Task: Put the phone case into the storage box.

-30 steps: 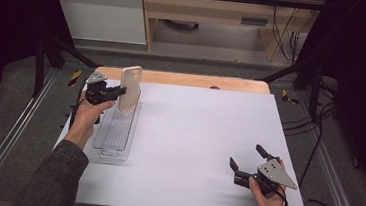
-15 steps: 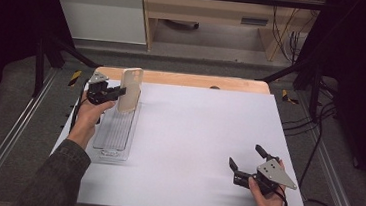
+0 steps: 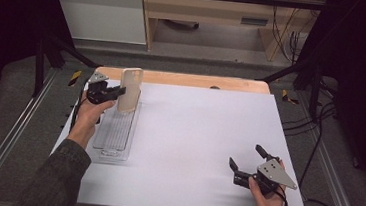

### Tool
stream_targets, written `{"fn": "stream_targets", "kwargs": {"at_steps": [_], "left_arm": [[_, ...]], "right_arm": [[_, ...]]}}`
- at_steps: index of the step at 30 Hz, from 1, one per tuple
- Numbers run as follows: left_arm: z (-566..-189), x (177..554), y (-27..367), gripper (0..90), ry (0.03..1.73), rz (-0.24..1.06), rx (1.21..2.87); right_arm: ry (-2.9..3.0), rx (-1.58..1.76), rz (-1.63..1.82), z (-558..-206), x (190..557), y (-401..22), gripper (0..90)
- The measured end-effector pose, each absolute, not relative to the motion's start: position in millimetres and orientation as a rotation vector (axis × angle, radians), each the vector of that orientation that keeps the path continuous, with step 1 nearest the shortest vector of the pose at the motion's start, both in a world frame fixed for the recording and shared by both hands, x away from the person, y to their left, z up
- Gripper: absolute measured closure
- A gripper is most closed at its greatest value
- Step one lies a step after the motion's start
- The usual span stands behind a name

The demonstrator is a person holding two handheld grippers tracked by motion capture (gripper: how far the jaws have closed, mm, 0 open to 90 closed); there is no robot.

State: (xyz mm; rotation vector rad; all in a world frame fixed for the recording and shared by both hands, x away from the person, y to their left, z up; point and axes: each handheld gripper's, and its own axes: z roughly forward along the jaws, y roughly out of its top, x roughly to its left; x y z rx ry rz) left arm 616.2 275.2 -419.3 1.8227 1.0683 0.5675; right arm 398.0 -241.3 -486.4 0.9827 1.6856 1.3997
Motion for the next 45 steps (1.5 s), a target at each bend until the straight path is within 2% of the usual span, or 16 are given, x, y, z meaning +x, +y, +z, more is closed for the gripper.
{"fn": "stream_targets", "kwargs": {"at_steps": [45], "left_arm": [[-419.8,617.5,275.7,79.4,1.093,0.593,1.821]], "right_arm": [[1.691,0.979,1.399,-486.3,398.1,-239.9,2.9]]}}
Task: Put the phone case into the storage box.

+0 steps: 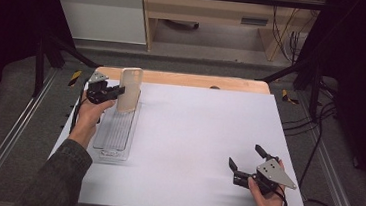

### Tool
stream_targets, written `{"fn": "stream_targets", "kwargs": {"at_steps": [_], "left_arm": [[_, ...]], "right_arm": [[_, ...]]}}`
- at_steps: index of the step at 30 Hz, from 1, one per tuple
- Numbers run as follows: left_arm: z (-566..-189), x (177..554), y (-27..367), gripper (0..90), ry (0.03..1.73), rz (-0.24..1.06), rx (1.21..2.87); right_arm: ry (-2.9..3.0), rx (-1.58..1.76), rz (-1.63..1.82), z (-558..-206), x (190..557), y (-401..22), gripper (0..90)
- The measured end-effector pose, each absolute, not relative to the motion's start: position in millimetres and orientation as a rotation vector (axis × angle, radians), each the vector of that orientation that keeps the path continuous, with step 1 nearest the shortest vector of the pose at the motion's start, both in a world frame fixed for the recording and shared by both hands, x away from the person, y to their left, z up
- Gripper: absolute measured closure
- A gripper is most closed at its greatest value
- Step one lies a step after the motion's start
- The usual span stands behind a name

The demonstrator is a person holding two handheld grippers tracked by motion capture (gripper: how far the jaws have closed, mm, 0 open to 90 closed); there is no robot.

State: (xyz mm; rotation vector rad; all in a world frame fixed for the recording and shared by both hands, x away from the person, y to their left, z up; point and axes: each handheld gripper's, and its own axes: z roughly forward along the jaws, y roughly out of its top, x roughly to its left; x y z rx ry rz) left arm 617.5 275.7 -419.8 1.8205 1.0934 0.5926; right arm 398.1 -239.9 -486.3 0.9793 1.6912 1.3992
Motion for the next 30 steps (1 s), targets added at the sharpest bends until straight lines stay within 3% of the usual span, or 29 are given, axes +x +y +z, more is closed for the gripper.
{"fn": "stream_targets", "kwargs": {"at_steps": [30], "left_arm": [[-419.2,617.2,275.7,79.3,1.110,0.636,1.831]], "right_arm": [[1.694,0.975,1.397,-486.2,398.1,-238.9,3.0]]}}
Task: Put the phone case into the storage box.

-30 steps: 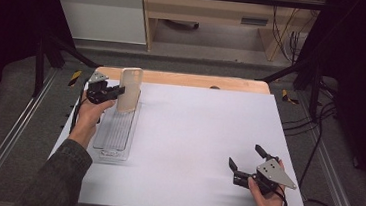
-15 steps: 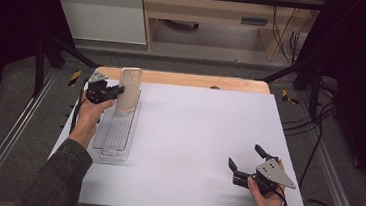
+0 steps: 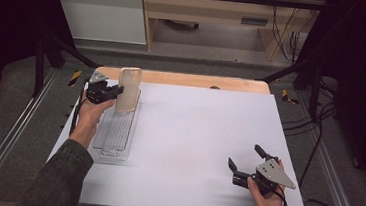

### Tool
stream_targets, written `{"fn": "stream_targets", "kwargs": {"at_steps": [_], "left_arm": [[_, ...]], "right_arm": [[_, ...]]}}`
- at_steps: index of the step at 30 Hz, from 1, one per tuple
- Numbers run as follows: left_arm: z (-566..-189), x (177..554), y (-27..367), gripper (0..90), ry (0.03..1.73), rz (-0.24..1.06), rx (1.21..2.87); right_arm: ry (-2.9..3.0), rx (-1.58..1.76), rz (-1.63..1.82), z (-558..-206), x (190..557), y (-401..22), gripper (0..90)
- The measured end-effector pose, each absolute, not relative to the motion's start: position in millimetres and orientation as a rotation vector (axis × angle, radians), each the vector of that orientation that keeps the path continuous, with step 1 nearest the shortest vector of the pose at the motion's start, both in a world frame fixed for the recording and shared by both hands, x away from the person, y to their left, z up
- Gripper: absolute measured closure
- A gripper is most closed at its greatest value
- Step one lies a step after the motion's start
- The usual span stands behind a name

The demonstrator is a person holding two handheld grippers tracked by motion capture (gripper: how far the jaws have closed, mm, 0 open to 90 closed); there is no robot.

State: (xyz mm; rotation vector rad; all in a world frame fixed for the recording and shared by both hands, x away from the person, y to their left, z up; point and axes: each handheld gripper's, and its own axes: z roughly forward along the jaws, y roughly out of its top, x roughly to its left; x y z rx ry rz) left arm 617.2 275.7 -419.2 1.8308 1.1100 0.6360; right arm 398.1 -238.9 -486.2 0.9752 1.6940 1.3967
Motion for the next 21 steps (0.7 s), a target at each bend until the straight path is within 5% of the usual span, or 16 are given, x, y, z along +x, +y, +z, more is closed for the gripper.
{"fn": "stream_targets", "kwargs": {"at_steps": [21], "left_arm": [[-419.6,618.1,276.0,79.2,1.123,0.639,1.817]], "right_arm": [[1.698,0.973,1.395,-486.0,398.3,-237.1,2.9]]}}
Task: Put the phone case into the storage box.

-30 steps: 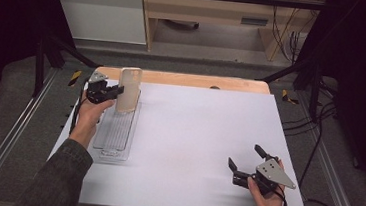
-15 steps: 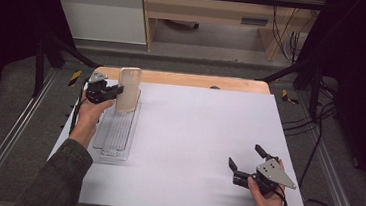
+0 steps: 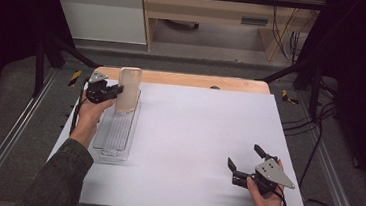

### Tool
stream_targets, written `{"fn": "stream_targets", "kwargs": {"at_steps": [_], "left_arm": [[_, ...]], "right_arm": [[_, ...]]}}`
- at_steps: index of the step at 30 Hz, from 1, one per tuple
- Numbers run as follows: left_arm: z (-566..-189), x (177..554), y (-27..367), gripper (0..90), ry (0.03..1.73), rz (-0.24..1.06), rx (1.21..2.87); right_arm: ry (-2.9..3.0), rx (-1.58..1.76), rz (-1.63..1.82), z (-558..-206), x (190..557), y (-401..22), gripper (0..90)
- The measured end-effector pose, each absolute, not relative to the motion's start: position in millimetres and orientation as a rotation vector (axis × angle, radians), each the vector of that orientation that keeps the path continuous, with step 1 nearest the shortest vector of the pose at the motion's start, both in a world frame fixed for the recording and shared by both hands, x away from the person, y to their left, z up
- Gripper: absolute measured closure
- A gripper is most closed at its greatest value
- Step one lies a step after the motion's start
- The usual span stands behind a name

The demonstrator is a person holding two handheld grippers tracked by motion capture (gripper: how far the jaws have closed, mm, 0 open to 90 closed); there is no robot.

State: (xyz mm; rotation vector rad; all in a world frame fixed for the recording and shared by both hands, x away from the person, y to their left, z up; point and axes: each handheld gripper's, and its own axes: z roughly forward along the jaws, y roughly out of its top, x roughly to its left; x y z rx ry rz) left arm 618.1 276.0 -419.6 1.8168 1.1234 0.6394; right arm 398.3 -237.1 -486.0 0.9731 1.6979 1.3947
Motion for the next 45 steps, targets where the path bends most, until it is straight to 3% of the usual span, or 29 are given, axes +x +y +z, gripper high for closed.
{"fn": "stream_targets", "kwargs": {"at_steps": [9,12,13,15,16,18,22,33,45], "left_arm": [[-419.5,618.0,276.8,77.7,1.125,0.664,1.835],[-419.3,618.6,276.4,70.1,1.140,0.710,1.844],[-418.5,618.7,276.3,63.1,1.139,0.733,1.848],[-416.2,618.5,276.2,60.5,1.130,0.779,1.855],[-414.7,618.6,276.0,52.7,1.138,0.791,1.846],[-411.9,618.9,276.3,47.8,1.147,0.811,1.836],[-407.8,618.5,277.3,41.3,1.151,0.821,1.808],[-404.9,616.9,278.4,35.0,1.146,0.798,1.793],[-400.1,608.3,268.9,19.9,1.062,0.798,1.810]], "right_arm": [[1.699,0.974,1.396,-485.9,398.2,-237.1,2.9],[1.700,0.974,1.396,-485.8,398.1,-237.2,2.9],[1.698,0.974,1.397,-485.8,398.0,-237.5,2.9],[1.697,0.975,1.397,-485.8,398.0,-237.7,2.9],[1.696,0.975,1.400,-485.8,398.0,-237.7,2.9],[1.697,0.974,1.401,-485.6,397.8,-237.5,2.9],[1.696,0.976,1.402,-485.6,397.7,-237.6,2.9],[1.695,0.975,1.401,-485.6,397.9,-237.7,2.8],[1.693,0.971,1.400,-485.1,397.2,-237.4,2.8]]}}
